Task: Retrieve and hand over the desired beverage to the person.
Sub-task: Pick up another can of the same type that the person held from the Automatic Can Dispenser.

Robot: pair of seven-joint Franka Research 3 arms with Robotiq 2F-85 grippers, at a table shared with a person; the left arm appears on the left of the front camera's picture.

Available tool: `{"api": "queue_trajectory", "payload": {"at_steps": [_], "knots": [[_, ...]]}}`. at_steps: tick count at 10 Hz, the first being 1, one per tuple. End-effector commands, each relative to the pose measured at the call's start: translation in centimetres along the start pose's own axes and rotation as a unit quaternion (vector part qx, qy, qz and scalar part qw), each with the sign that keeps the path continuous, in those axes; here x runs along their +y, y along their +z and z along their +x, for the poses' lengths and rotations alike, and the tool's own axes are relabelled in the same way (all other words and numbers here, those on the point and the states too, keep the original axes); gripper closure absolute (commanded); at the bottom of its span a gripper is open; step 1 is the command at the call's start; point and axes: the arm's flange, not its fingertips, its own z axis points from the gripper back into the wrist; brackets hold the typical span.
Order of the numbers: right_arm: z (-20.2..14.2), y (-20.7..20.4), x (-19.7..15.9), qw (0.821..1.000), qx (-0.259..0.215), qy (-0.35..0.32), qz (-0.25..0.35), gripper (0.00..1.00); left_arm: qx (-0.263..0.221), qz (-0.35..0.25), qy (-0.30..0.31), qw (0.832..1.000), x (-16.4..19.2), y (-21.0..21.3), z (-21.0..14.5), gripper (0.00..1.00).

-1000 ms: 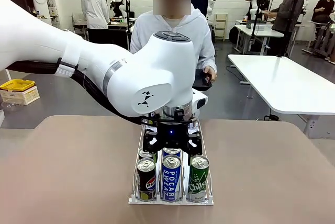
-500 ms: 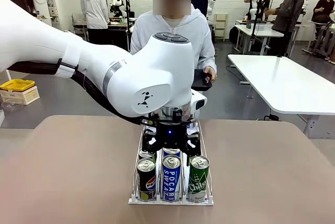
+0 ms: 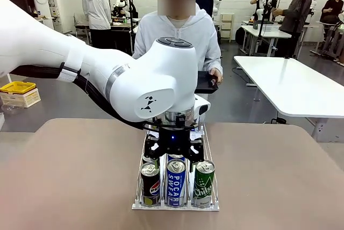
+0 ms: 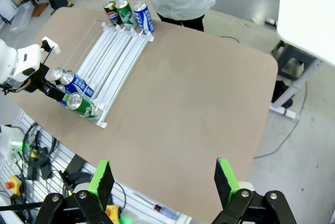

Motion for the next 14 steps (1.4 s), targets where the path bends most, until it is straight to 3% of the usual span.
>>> {"api": "queue_trajectory", "payload": {"at_steps": [1,2,3,4,5,7,8,9,11,14], "knots": [[0.1,-0.1,-0.1,1.0,-0.001,-0.003,-0.003,0.0,0.0,-0.006,-0.01,1.0,0.2,0.1,0.0,0.0],[0.1,-0.1,-0.1,1.0,-0.001,-0.003,-0.003,0.0,-0.003,-0.013,-0.017,1.0,0.3,0.1,0.0,0.1],[0.1,-0.1,-0.1,1.0,-0.001,-0.003,-0.003,0.0,0.0,-0.012,-0.021,1.0,0.3,0.1,-0.1,0.6],[0.1,-0.1,-0.1,1.0,-0.001,-0.003,-0.003,0.0,0.004,-0.011,-0.02,1.0,0.3,0.1,0.0,0.69],[0.1,-0.1,-0.1,1.0,-0.001,-0.003,-0.003,0.0,0.009,-0.01,-0.015,1.0,0.3,0.2,0.0,1.0],[0.1,-0.1,-0.1,1.0,-0.001,-0.003,-0.003,0.0,0.013,-0.01,-0.011,1.0,0.3,0.3,0.0,1.0],[0.1,-0.1,-0.1,1.0,-0.001,-0.003,-0.003,0.0,0.013,-0.01,-0.011,1.0,0.4,0.3,0.1,0.94],[0.1,-0.1,-0.1,1.0,-0.001,-0.003,-0.003,0.0,0.014,-0.009,-0.01,1.0,0.3,0.3,0.1,1.0],[0.1,-0.1,-0.1,1.0,-0.001,-0.003,-0.003,0.0,0.014,-0.008,-0.01,1.0,0.3,0.5,0.3,1.0],[0.1,-0.1,-0.1,1.0,-0.001,-0.003,-0.003,0.0,0.022,0.012,-0.018,1.0,0.3,6.9,1.0,1.0]]}}
